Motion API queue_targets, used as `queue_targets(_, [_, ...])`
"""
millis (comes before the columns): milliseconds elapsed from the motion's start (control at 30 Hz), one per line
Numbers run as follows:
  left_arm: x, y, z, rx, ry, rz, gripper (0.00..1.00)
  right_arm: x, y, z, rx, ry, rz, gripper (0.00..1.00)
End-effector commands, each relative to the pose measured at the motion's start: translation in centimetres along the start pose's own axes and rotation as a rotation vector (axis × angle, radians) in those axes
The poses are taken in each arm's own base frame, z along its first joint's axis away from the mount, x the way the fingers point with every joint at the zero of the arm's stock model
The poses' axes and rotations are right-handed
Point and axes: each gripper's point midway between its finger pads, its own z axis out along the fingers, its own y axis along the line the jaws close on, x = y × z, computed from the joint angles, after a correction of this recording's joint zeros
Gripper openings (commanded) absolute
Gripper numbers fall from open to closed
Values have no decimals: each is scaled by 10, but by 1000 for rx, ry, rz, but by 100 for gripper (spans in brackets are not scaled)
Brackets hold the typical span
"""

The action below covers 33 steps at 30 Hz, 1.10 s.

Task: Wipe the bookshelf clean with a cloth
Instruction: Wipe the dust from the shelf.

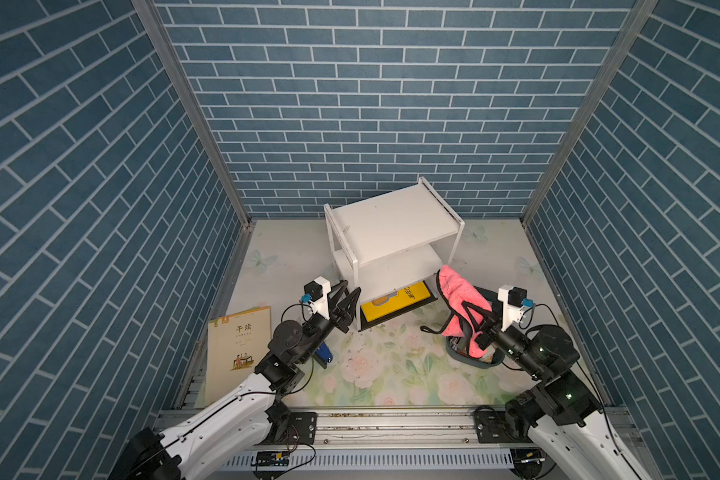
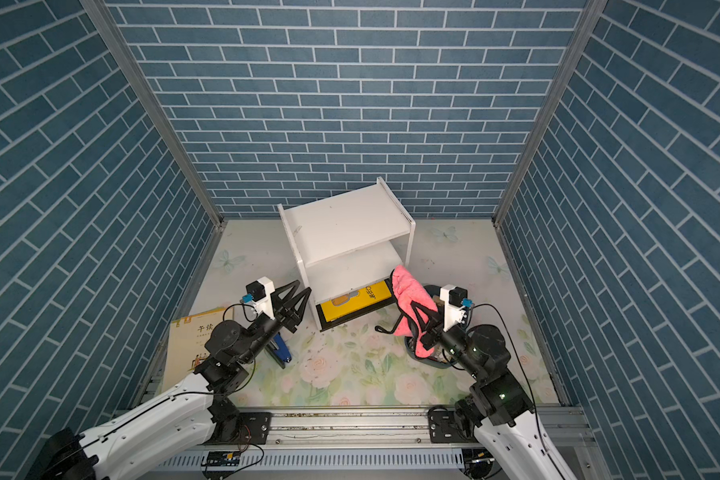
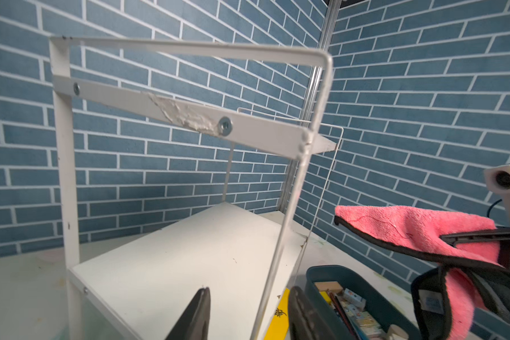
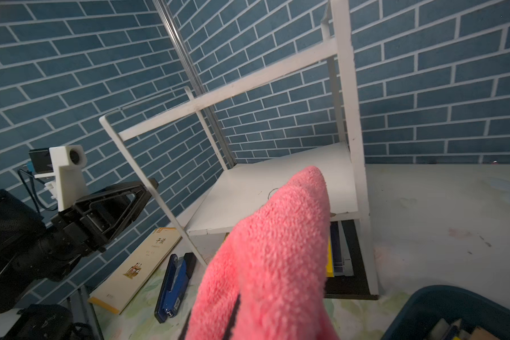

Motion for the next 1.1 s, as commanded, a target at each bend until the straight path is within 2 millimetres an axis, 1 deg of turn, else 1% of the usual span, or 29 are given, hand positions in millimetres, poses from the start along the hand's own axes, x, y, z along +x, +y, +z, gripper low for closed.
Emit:
queue_targets(0, [-2,-1,-8,14,-31,2,54,-79,36,-20,-154,-393,-60,0])
queue_targets(67, [-6,-5,-11,36,-47,15,55,-73,39,-6,-180,-373,-90,0])
queue_targets(100, [-7,-9,-12,56,-55,26,55,-66,44,7,-209,-342,-119,0])
queue_targets(200, [-14,-19,-13,109,-72,46,54,-56,63,31,-252,-330,-223,0])
queue_targets(267, [-18,-24,-13,136,-77,49,53,-50,76,47,-264,-336,-310,0])
queue_targets(333, [-22,-28,-15,156,-89,59,52,-44,91,67,-317,-326,-389,0])
queue_targets(400, [-28,-30,-16,161,-109,63,50,-42,100,87,-349,-328,-429,0])
queue_targets(500, [-34,-31,-15,159,-119,82,44,-41,104,113,-355,-346,-441,0])
queue_targets(600, [-35,-30,-12,151,-109,103,36,-42,95,135,-289,-345,-444,0])
queue_targets(700, [-39,-31,-7,149,-111,118,31,-40,96,147,-287,-336,-445,0])
queue_targets(833, [-44,-30,2,140,-115,133,31,-42,104,151,-323,-381,-408,0])
queue_targets(967, [-48,-26,13,110,-109,134,30,-36,108,166,-323,-383,-392,0])
queue_targets(1000, [-48,-25,15,104,-107,134,31,-35,106,171,-312,-377,-388,0])
queue_targets(1067, [-49,-22,17,81,-102,131,36,-33,102,179,-282,-370,-378,0])
